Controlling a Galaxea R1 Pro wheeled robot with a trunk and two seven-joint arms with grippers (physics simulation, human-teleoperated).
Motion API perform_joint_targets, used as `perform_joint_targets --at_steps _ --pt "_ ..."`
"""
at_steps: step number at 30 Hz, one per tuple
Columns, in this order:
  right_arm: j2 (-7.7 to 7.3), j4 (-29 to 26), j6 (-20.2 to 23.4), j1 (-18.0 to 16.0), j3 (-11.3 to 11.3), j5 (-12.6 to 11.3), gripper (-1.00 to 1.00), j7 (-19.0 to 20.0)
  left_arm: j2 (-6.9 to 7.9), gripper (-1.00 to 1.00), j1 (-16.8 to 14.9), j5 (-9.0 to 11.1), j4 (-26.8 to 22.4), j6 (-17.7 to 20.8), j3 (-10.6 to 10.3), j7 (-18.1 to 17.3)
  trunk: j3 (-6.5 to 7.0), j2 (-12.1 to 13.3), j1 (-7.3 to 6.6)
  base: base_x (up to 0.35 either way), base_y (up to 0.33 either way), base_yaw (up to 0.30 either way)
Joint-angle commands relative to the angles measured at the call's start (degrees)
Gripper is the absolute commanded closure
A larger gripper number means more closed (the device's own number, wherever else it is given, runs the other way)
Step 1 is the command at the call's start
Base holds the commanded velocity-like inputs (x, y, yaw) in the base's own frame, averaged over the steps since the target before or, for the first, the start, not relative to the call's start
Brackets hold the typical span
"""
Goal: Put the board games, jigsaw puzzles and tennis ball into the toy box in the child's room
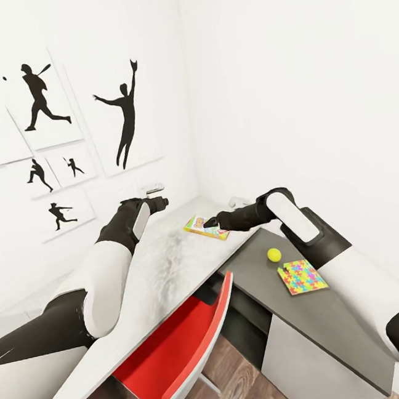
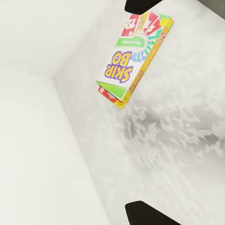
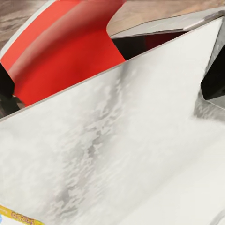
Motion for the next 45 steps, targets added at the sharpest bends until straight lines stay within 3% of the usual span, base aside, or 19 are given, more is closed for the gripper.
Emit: perform_joint_targets --at_steps 1,2,3,4,5,6,7,9,10,12,13,19,22,23,27,30,45 --pt "-1.67 -0.8 0.0 -0.1 0.2 -3.5 -1.0 -0.5 -0.08 -1.0 -0.1 -0.4 -0.1 0.3 0.4 -0.1 -0.23 -0.1 0.03 0.0 0.0 0.0" --pt "-2.66 -1.5 0.0 -0.1 0.2 -5.3 -1.0 -0.5 -0.08 -1.0 -0.1 -0.4 -0.1 0.3 0.4 -0.1 -0.32 -0.1 0.03 0.0 0.0 0.0" --pt "-4.86 -3.4 0.0 0.0 0.2 -9.2 -1.0 -0.5 -0.08 -1.0 -0.1 -0.4 -0.1 0.3 0.4 -0.1 -0.42 -0.1 0.03 0.0 0.0 0.0" --pt "-5.98 -4.6 0.0 0.0 0.2 -11.4 -1.0 -0.5 -0.08 -1.0 -0.1 -0.5 -0.1 0.3 0.4 -0.1 -0.51 -0.1 0.03 0.0 0.0 0.0" --pt "-8.2 -7.1 0.0 0.2 0.2 -16.0 -1.0 -0.5 -0.08 -1.0 -0.1 -0.5 -0.1 0.3 0.3 -0.1 -0.6 -0.1 0.03 0.0 0.0 0.0" --pt "-9.27 -8.4 0.0 0.4 0.2 -18.3 -1.0 -0.5 -0.08 -1.0 -0.1 -0.5 -0.1 0.3 0.3 -0.1 -0.7 -0.1 0.03 0.0 0.0 0.0" --pt "-11.22 -11.4 0.0 0.6 0.1 -22.6 -1.0 -0.6 -0.08 -1.0 -0.1 -0.5 -0.1 0.3 0.3 -0.1 -0.79 -0.1 0.03 0.0 0.0 0.0" --pt "-12.85 -14.9 -0.1 0.8 -0.1 -26.3 -1.0 -0.7 -0.08 -1.0 -0.1 -0.5 -0.1 0.3 0.3 -0.1 -0.98 -0.1 0.03 0.0 0.0 0.0" --pt "-14.11 -18.2 -0.4 0.9 -0.8 -29.2 -1.0 -0.9 -0.08 -1.0 -0.1 -0.5 -0.1 0.4 0.3 -0.1 -1.08 -0.1 0.03 0.0 0.0 0.0" --pt "-15.4 -22.0 -0.7 1.0 -3.4 -32.3 -1.0 -1.0 -0.08 -1.0 -0.1 -0.5 -0.1 0.4 0.3 -0.1 -1.27 -0.1 0.03 0.0 0.0 0.0" --pt "-15.88 -23.5 -0.8 1.1 -5.7 -33.6 -1.0 -1.1 -0.08 -1.0 -0.1 -0.5 -0.1 0.4 0.3 -0.1 -1.36 -0.1 0.03 0.0 0.0 0.0" --pt "-15.19 -25.7 -1.0 1.1 -10.9 -35.7 -1.0 -1.0 -0.08 -1.0 -0.1 -0.6 -0.1 0.5 0.3 0.0 -1.93 -0.1 0.03 0.0 0.0 0.0" --pt "-12.83 -26.0 -1.0 1.1 -11.6 -36.0 -1.0 -1.1 -0.08 -1.0 -0.1 -0.6 -0.1 0.5 0.3 0.0 -2.21 -0.1 0.03 0.0 0.0 0.0" --pt "-11.31 -26.1 -1.0 1.1 -11.8 -36.0 -1.0 -1.1 -0.08 -1.0 -0.1 -0.6 -0.1 0.6 0.3 0.0 -2.3 -0.1 0.03 0.0 0.0 0.0" --pt "-8.51 -26.2 -1.7 1.2 -12.5 -36.0 -1.0 -1.1 -0.08 -1.0 -0.1 -0.6 -0.1 0.6 0.3 0.0 -2.68 -0.1 0.03 0.0 0.0 0.0" --pt "-7.61 -26.2 -3.6 1.2 -12.6 -36.1 -1.0 -1.2 -0.08 -1.0 -0.1 -0.6 -0.1 0.7 0.3 -0.1 -2.96 -0.1 0.03 0.0 0.0 0.0" --pt "-7.92 -26.2 -5.1 4.7 -12.8 -36.1 -1.0 -1.1 -0.08 -1.0 -0.1 -0.7 -0.1 0.7 0.0 -0.9 -4.31 -0.1 0.03 0.0 0.0 -0.029"
